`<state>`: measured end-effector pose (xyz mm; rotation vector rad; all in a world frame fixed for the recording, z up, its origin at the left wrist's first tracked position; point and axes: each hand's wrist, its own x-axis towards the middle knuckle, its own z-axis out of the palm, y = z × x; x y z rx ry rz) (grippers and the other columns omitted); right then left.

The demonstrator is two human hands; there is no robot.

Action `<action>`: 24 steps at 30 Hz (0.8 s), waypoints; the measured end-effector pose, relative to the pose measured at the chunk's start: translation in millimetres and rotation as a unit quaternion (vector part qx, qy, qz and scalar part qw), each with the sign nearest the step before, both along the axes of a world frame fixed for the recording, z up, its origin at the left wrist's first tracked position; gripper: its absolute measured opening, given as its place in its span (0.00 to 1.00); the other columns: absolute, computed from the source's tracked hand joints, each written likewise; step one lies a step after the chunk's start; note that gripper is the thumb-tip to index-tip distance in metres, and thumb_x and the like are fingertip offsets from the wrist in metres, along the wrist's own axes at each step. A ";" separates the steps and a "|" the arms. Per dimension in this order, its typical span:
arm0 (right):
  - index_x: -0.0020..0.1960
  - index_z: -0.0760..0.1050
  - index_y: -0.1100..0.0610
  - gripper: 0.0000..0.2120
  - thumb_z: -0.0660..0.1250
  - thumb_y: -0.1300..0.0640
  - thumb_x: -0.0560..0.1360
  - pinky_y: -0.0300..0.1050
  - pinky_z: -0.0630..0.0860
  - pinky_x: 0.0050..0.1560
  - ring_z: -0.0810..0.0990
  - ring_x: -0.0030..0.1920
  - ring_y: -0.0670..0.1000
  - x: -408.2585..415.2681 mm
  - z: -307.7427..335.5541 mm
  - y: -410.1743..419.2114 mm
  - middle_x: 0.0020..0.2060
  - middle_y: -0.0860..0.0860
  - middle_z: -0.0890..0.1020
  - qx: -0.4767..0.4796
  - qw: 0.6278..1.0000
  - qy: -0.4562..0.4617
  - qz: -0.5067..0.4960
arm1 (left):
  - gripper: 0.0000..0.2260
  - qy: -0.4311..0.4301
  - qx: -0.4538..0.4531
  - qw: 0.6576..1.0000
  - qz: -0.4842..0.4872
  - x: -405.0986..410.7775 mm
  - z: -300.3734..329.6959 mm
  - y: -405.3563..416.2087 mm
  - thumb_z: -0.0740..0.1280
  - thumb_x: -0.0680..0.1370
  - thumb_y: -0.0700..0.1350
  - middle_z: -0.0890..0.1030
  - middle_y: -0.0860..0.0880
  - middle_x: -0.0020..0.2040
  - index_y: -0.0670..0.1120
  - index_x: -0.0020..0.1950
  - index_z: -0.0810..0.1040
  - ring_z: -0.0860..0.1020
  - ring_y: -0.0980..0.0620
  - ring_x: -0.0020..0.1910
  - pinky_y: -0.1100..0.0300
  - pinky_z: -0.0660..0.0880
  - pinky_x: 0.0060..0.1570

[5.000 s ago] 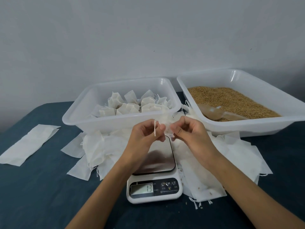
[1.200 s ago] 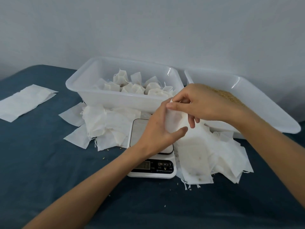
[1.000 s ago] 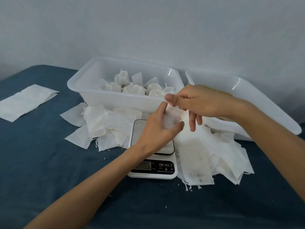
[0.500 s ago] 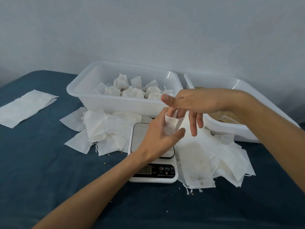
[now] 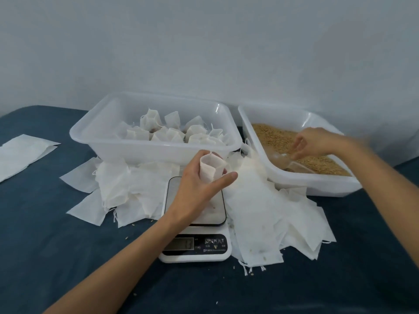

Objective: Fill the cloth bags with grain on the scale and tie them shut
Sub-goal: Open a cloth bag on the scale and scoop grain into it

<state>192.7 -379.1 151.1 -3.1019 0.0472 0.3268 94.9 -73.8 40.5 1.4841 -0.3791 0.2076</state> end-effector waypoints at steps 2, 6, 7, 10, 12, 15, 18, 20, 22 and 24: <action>0.61 0.80 0.56 0.22 0.77 0.46 0.72 0.48 0.76 0.58 0.80 0.56 0.53 4.9 -24.8 -17.4 0.56 0.51 0.82 -0.009 0.999 0.033 -0.007 | 0.12 -0.005 0.005 1.000 0.009 1.6 -0.1 0.5 0.80 0.74 0.47 0.81 0.51 0.40 0.48 0.47 0.77 0.77 0.56 0.37 0.66 0.73 0.37; 0.37 0.78 0.50 0.10 0.76 0.49 0.73 0.42 0.70 0.38 0.78 0.39 0.49 16.3 -58.2 -33.2 0.38 0.48 0.82 0.011 1.000 -0.002 0.004 | 0.11 -0.008 0.022 1.000 0.020 4.5 -2.2 0.9 0.80 0.74 0.47 0.82 0.54 0.40 0.49 0.45 0.79 0.78 0.58 0.37 0.68 0.73 0.36; 0.32 0.75 0.48 0.14 0.76 0.49 0.72 0.42 0.68 0.35 0.76 0.35 0.49 19.7 -63.5 -34.9 0.33 0.46 0.79 0.019 1.000 -0.010 0.007 | 0.10 -0.008 0.027 0.999 0.021 5.2 -3.2 1.2 0.80 0.74 0.47 0.82 0.54 0.41 0.49 0.45 0.79 0.78 0.58 0.37 0.69 0.73 0.37; 0.34 0.76 0.48 0.14 0.73 0.48 0.75 0.43 0.66 0.35 0.74 0.35 0.46 25.4 -70.0 -38.5 0.32 0.45 0.78 0.042 0.998 -0.040 0.006 | 0.11 -0.006 0.026 0.999 0.020 8.8 -6.2 3.1 0.80 0.74 0.48 0.82 0.54 0.43 0.49 0.46 0.79 0.79 0.56 0.39 0.66 0.74 0.40; 0.40 0.76 0.51 0.10 0.71 0.50 0.78 0.44 0.69 0.40 0.75 0.39 0.46 31.6 -68.5 -44.1 0.39 0.47 0.79 0.056 0.995 -0.077 0.005 | 0.11 -0.002 0.025 1.000 0.019 10.2 -7.0 4.3 0.80 0.73 0.49 0.82 0.53 0.44 0.50 0.47 0.79 0.79 0.55 0.41 0.63 0.75 0.42; 0.47 0.78 0.58 0.07 0.69 0.54 0.79 0.50 0.76 0.47 0.79 0.46 0.55 41.7 -63.3 -50.9 0.45 0.54 0.81 0.043 0.990 -0.130 -0.032 | 0.12 0.009 0.022 0.999 0.023 10.7 -6.8 4.9 0.79 0.72 0.50 0.83 0.51 0.45 0.50 0.48 0.79 0.80 0.52 0.42 0.54 0.77 0.45; 0.50 0.78 0.63 0.07 0.65 0.60 0.80 0.50 0.75 0.45 0.79 0.47 0.61 51.5 -58.5 -53.6 0.48 0.62 0.81 -0.024 0.981 -0.182 -0.068 | 0.13 0.012 0.015 0.999 0.027 10.8 -5.3 6.6 0.79 0.72 0.51 0.84 0.48 0.46 0.49 0.49 0.79 0.81 0.51 0.43 0.51 0.77 0.47; 0.53 0.78 0.63 0.05 0.65 0.63 0.79 0.49 0.74 0.44 0.79 0.50 0.62 56.5 -57.5 -51.9 0.51 0.62 0.81 -0.063 0.976 -0.193 -0.071 | 0.14 0.017 0.007 0.999 0.028 10.7 -3.8 8.5 0.79 0.72 0.51 0.84 0.47 0.46 0.49 0.50 0.78 0.81 0.51 0.43 0.52 0.77 0.46; 0.56 0.78 0.62 0.09 0.64 0.66 0.78 0.51 0.77 0.47 0.80 0.52 0.62 61.1 -59.7 -47.4 0.53 0.62 0.81 -0.079 0.978 -0.184 -0.062 | 0.14 0.024 -0.001 0.999 0.028 10.5 -2.4 9.7 0.80 0.72 0.50 0.84 0.46 0.46 0.49 0.50 0.78 0.81 0.51 0.44 0.51 0.77 0.46; 0.58 0.79 0.63 0.10 0.65 0.65 0.78 0.54 0.78 0.54 0.81 0.53 0.62 65.1 -62.2 -42.3 0.55 0.62 0.82 -0.062 0.984 -0.167 -0.029 | 0.13 0.024 0.004 0.999 0.030 10.3 -1.4 9.7 0.79 0.72 0.50 0.84 0.46 0.47 0.49 0.50 0.78 0.81 0.50 0.44 0.49 0.77 0.47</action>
